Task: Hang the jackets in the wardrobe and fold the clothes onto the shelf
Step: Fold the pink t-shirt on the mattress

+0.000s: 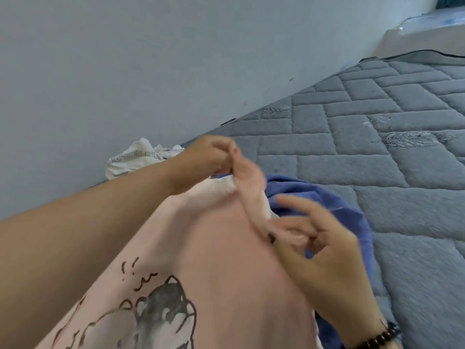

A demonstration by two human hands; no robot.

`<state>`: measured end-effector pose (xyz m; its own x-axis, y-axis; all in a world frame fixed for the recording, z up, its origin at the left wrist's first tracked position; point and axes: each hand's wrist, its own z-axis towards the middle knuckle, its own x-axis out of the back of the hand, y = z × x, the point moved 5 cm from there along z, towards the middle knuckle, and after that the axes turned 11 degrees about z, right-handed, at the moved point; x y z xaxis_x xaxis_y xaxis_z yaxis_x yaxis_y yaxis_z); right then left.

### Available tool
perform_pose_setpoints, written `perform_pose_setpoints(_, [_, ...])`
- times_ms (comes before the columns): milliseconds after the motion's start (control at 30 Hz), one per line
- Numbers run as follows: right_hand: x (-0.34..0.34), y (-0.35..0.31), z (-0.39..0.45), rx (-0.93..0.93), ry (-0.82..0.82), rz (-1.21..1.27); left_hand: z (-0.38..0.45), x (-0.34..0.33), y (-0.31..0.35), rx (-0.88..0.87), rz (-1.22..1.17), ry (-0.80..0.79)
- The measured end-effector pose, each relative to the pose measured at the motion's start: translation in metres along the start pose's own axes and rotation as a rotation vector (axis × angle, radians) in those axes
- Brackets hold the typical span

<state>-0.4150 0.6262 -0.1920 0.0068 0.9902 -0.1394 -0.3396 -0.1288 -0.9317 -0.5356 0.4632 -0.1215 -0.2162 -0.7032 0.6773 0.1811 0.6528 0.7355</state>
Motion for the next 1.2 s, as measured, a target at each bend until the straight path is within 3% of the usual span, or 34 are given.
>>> perform_pose_setpoints(67, [-0.025,-0.001,-0.007,-0.208,-0.326,0.118,-0.031,0.014,-0.028,0.065,0.104,-0.080])
perform_pose_setpoints(100, [-0.029,0.001,-0.010,-0.245,-0.357,0.130,-0.046,0.017,-0.040,0.101,0.140,-0.127])
perform_pose_setpoints(167, [-0.024,0.006,-0.006,-0.124,-0.207,-0.011,-0.072,0.021,-0.060,0.171,0.155,-0.133])
perform_pose_setpoints(267, [-0.022,0.020,-0.003,-0.035,-0.075,-0.265,-0.097,0.024,-0.079,0.256,0.070,0.117])
perform_pose_setpoints(333, [-0.033,0.031,-0.005,-0.044,-0.177,-0.416,-0.107,0.019,-0.086,0.270,0.060,0.289])
perform_pose_setpoints(400, [-0.047,0.040,-0.009,-0.053,-0.341,-0.529,-0.115,0.011,-0.085,0.233,0.195,0.378])
perform_pose_setpoints(467, [-0.058,0.050,-0.014,-0.102,-0.498,-0.646,-0.123,-0.003,-0.081,0.092,0.515,0.309])
perform_pose_setpoints(533, [-0.065,0.058,-0.021,-0.139,-0.653,-0.824,-0.132,-0.024,-0.090,0.035,0.782,0.097])
perform_pose_setpoints(600, [-0.066,0.061,-0.027,-0.148,-0.723,-0.958,-0.144,-0.035,-0.106,0.092,0.802,-0.012])
perform_pose_setpoints(700, [-0.075,0.054,-0.024,-0.150,-0.616,-1.020,-0.164,-0.024,-0.107,0.102,0.560,0.170])
perform_pose_setpoints(800, [-0.107,0.025,-0.027,0.148,-0.327,-0.904,-0.191,0.010,-0.117,0.180,0.326,0.440])
perform_pose_setpoints(900, [-0.133,0.021,-0.045,0.387,-0.270,-0.797,-0.223,0.043,-0.144,0.292,0.311,0.580])
perform_pose_setpoints(1000, [-0.131,0.019,-0.045,0.401,-0.238,-0.679,-0.250,0.070,-0.179,0.411,0.294,0.611])
perform_pose_setpoints(1067, [-0.126,0.008,-0.042,0.365,-0.165,-0.557,-0.262,0.083,-0.205,0.464,0.296,0.550])
perform_pose_setpoints(1200, [-0.150,-0.011,-0.019,0.396,-0.052,-0.500,-0.255,0.102,-0.238,0.382,0.443,0.433])
